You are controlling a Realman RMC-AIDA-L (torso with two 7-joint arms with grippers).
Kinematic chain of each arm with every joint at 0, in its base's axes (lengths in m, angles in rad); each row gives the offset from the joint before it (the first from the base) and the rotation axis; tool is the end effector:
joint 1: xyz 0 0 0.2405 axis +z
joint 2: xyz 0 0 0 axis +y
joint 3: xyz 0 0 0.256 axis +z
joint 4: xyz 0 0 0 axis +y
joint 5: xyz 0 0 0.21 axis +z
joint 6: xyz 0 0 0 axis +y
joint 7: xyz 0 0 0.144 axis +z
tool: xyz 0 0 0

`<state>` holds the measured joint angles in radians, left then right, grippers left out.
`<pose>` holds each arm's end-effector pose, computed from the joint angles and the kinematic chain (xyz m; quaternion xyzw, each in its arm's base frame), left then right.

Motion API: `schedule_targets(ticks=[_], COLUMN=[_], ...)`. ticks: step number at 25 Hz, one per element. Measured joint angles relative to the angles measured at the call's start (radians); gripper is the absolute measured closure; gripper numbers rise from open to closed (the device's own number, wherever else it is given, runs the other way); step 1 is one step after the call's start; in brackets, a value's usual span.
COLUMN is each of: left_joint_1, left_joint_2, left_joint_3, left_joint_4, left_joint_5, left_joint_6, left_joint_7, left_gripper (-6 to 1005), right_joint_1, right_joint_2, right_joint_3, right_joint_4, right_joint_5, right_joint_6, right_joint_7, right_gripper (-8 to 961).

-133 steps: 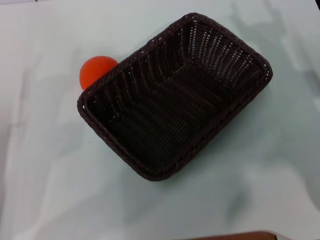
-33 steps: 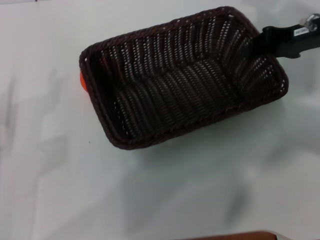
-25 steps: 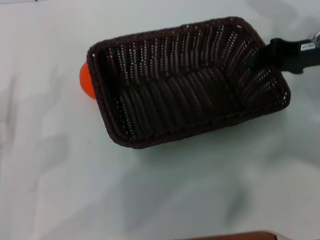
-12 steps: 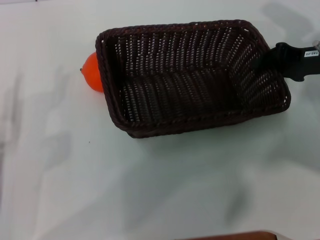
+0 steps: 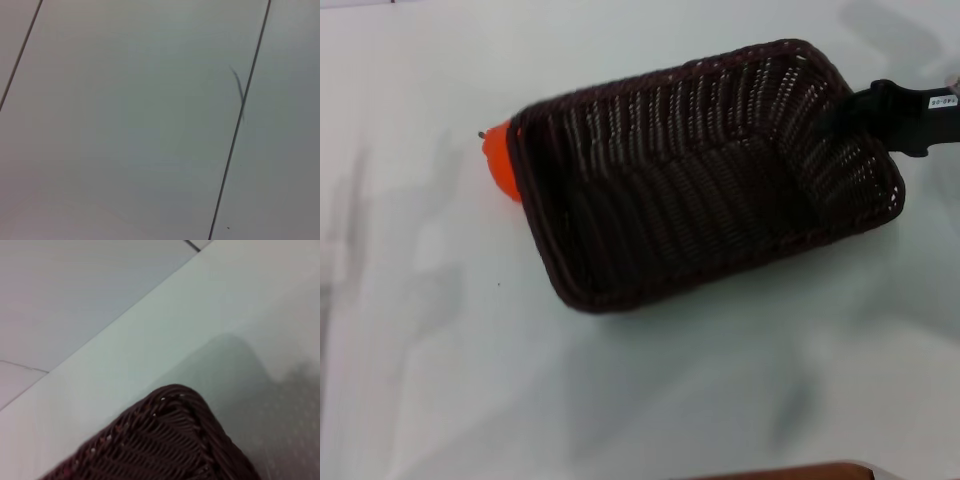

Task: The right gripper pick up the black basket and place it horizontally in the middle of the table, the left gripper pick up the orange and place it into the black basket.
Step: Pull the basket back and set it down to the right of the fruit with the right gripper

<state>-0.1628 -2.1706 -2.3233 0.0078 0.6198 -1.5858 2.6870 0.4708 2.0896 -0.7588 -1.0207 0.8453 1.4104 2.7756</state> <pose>-0.3656 0.2035 -0.0070 -0.5892 -0.3095 -0.4081 0.6249 0.2886 0.3487 0.0439 -0.7097 -0.6641 -0.1705 0.1617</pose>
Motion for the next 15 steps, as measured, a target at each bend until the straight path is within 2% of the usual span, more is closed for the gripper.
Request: schedule_targets(ticks=[1, 6, 12, 15], left_joint_1=[0.000, 0.000, 0.010, 0.013], left_joint_2=[0.000, 0.000, -0.001, -0.001], left_joint_3=[0.001, 0.010, 0.015, 0.015], left_joint_4=[0.000, 0.000, 0.000, 0.000], left_joint_5=[0.000, 0.000, 0.000, 0.000], left_joint_6=[0.000, 0.000, -0.009, -0.014], left_joint_7=[0.000, -0.001, -0.001, -0.002], left_gripper=[187, 187, 187, 187], right_joint_1=[0.000, -0.011, -0.056, -0.072], right_joint_2=[0.001, 0.000, 0.004, 0.003], right_joint_3=[0.000, 0.005, 0.036, 0.031], right_joint_4=[0.000, 0.002, 0.028, 0.026], right_joint_5=[0.014, 0.112, 0.261, 0.258], right_joint_6=[0.003, 0.010, 0.010, 0.002], right_joint_7=[-0.001, -0.011, -0.007, -0.007], right_gripper=[739, 506, 297, 299])
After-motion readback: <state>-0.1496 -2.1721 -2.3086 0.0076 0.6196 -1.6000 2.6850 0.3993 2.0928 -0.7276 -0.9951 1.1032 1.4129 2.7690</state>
